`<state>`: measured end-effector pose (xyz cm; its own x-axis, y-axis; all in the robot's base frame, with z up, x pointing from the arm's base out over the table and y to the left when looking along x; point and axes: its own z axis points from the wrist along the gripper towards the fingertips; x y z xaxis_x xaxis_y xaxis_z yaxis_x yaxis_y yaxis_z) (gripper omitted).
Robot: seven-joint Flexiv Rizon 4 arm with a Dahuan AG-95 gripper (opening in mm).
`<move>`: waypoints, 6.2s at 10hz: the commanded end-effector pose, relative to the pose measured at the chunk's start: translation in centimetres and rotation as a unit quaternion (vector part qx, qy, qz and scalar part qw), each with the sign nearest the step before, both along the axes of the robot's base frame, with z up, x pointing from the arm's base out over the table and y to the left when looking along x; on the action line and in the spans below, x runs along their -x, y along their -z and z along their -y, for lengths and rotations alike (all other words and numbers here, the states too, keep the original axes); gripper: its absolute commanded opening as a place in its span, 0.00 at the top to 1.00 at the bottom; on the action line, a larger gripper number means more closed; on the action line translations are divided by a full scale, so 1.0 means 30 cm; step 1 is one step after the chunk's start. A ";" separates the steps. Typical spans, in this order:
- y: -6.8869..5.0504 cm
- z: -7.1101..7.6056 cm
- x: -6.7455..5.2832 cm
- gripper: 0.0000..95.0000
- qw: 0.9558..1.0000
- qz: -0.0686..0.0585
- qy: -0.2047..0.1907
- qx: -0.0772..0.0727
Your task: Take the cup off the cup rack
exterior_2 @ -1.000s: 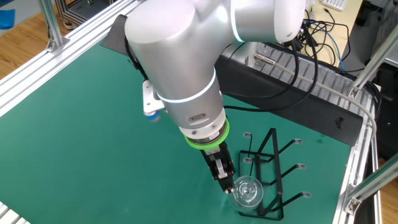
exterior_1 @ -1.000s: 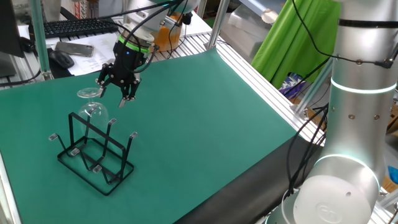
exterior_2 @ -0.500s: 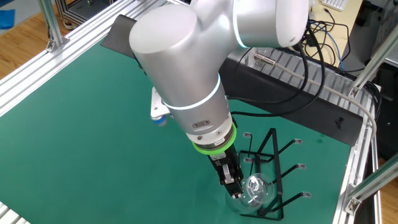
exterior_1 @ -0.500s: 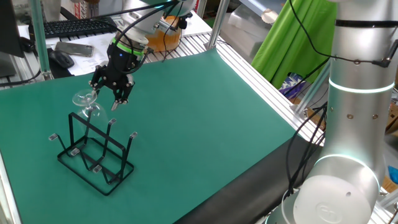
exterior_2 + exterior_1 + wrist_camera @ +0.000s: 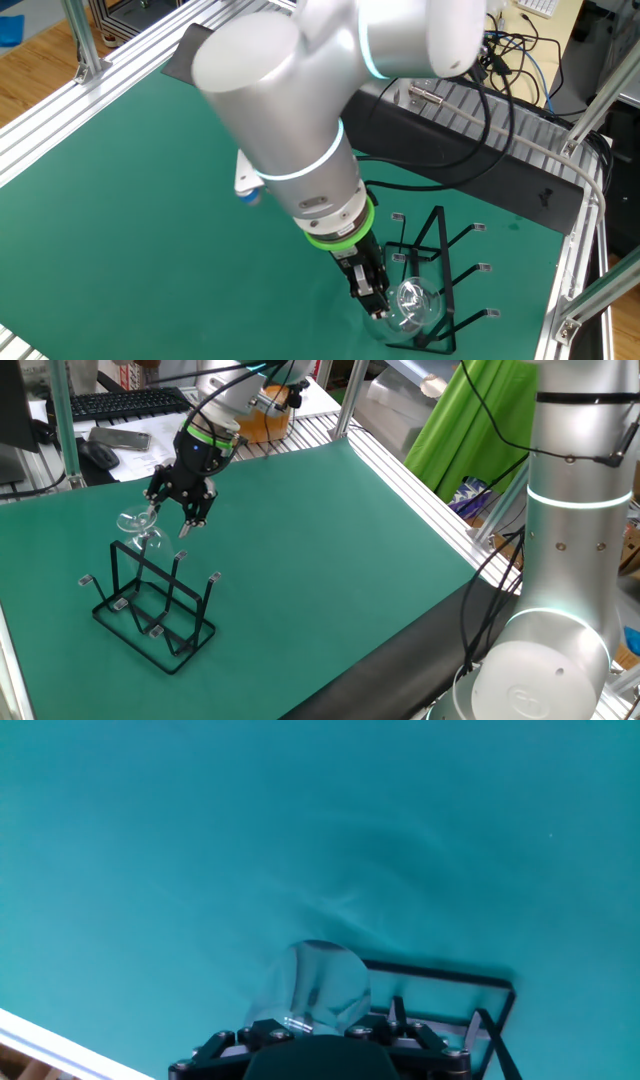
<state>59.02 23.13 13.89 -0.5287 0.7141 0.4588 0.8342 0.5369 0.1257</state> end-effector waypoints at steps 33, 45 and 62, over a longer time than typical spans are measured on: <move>-0.001 -0.131 0.079 1.00 0.992 -0.094 -0.005 -0.082; -0.001 -0.131 0.079 1.00 0.992 -0.094 -0.005 -0.082; -0.066 -0.144 0.097 0.80 0.987 -0.131 -0.042 -0.079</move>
